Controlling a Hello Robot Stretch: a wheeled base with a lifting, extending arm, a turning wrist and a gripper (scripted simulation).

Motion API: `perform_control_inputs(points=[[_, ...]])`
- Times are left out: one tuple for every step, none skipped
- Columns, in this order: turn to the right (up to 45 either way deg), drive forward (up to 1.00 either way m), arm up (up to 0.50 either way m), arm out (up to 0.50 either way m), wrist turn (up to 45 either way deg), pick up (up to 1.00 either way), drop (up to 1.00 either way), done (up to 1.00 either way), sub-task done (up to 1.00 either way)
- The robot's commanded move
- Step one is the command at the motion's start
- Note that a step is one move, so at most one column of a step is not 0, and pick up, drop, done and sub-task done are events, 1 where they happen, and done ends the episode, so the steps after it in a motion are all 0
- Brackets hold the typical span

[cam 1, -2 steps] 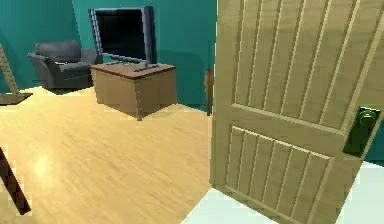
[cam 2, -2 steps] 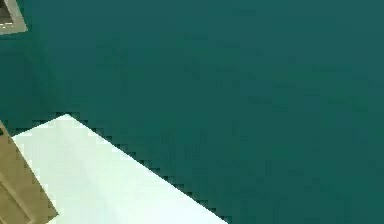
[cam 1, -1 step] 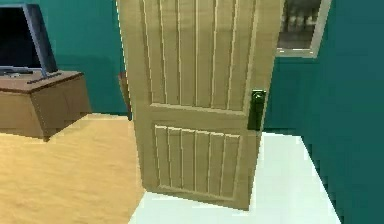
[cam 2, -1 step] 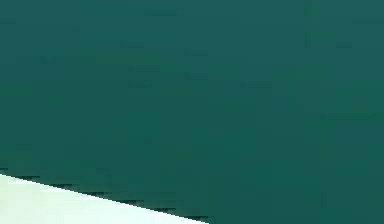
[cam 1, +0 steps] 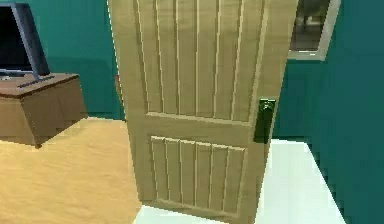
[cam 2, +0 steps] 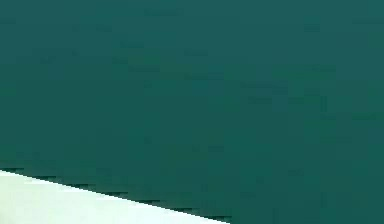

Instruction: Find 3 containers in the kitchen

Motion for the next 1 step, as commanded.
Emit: perform_control_inputs(points=[[-45.0, 0.00, 0.00, 0.00, 0.0, 0.00, 0.00, 0.00, 0.00]])
